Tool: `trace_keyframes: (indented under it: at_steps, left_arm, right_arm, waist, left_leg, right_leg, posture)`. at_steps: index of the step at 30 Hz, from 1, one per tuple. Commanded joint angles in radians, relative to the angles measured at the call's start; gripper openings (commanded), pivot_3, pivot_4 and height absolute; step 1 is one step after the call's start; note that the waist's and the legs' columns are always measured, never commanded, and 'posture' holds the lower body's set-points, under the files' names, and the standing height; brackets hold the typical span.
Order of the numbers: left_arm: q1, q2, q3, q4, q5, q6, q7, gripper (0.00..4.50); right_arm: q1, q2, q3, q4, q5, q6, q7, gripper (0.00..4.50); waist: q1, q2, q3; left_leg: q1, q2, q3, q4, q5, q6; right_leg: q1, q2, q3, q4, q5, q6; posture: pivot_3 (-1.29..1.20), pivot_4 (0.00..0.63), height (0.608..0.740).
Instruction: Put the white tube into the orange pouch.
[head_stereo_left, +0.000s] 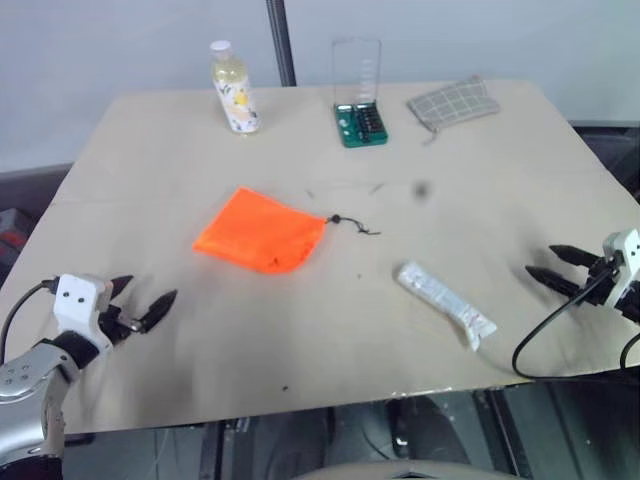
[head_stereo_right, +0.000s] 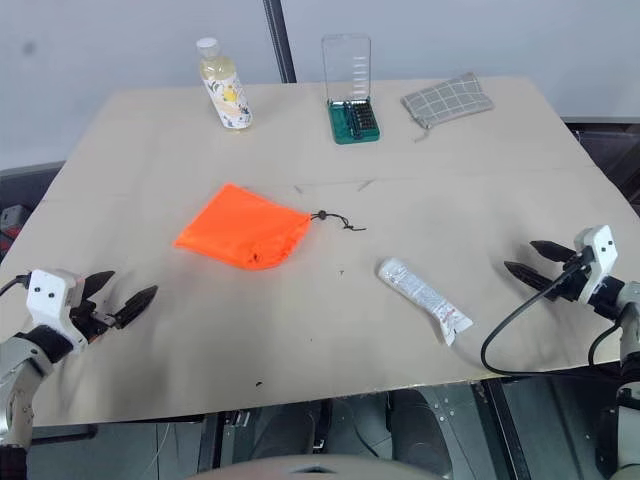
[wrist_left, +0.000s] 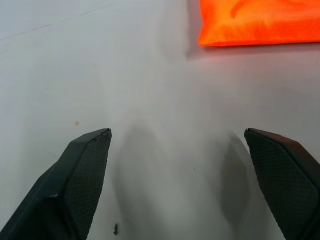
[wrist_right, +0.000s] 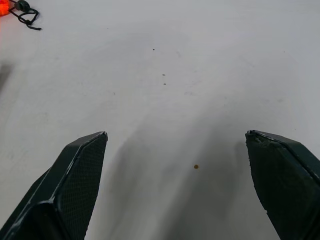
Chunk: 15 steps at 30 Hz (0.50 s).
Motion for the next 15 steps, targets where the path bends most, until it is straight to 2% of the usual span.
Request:
trace_keyframes:
  at_steps: [1,15]
  left_arm:
    - [-0.004,0.015,0.023,-0.002,-0.008,-0.023,-0.015,4.41]
    - [0.026,0.001,0.018,-0.068,-0.029,0.019,-0.029,4.41]
  right_arm:
    - [-0.012,-0.021,-0.018,-0.009,0.010,-0.017,0.015,4.46]
    - [-0.014,-0.014,-0.013,-0.020,0.010,-0.001,0.028,4.46]
  waist:
    - [0.000,0.000,0.000]
    - [0.000,0.000,0.000]
  left_leg:
    - [0.000,0.000,0.000,0.000,0.000,0.000]
    - [0.000,0.000,0.000,0.000,0.000,0.000]
  right_leg:
    - [0.000,0.000,0.000,0.000,0.000,0.000]
    - [0.000,0.000,0.000,0.000,0.000,0.000]
  posture:
    - [0.00,0.150,0.740]
    - [0.00,0.150,0.740]
